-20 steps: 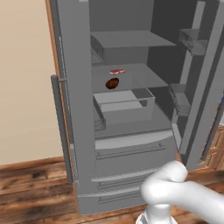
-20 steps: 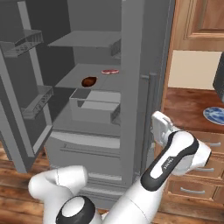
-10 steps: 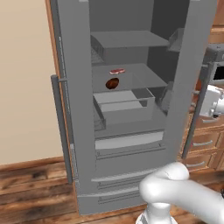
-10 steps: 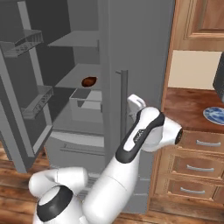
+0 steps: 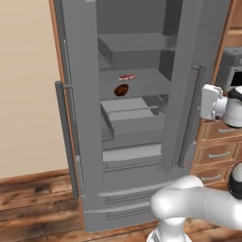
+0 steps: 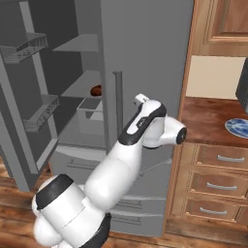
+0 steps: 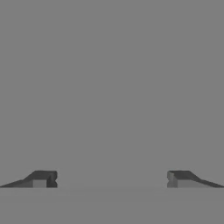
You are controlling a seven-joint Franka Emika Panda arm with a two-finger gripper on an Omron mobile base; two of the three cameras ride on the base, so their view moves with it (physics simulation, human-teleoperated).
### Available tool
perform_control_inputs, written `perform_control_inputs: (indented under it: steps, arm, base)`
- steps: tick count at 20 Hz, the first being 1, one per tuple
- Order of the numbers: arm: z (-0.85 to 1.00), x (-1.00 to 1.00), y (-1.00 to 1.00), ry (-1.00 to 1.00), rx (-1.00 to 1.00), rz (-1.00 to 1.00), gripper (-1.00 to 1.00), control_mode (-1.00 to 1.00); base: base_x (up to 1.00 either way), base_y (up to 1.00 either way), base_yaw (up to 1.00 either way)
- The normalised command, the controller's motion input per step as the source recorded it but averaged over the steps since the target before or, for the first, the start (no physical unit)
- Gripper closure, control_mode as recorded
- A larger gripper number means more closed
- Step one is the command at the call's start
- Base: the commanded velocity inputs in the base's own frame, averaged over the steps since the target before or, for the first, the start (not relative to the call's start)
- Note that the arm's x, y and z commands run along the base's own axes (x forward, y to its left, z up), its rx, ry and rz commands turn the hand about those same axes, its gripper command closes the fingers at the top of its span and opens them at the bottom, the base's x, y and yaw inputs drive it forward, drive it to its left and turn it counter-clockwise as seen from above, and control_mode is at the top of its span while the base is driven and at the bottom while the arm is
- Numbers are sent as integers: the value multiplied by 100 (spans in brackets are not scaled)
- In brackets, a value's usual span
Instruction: Place the steak on the counter behind the older steak on the same shelf of the fridge to maintain FIFO order. Close the fridge door when finished.
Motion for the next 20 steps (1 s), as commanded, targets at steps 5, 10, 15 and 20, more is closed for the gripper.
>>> perform_control_inputs:
  steps: [5,10,15,20]
  arm:
    - [0,63,0,5,0,-5,-100,-100]
    - [0,47,0,0,0,-21,-100,-100]
    - [-4,47,0,-1,0,-34,-100,-100]
    - [-1,50,3,0,0,-35,-100,-100]
  base:
    - [0,0,0]
    - [0,0,0]
    - [0,0,0]
    - [0,0,0]
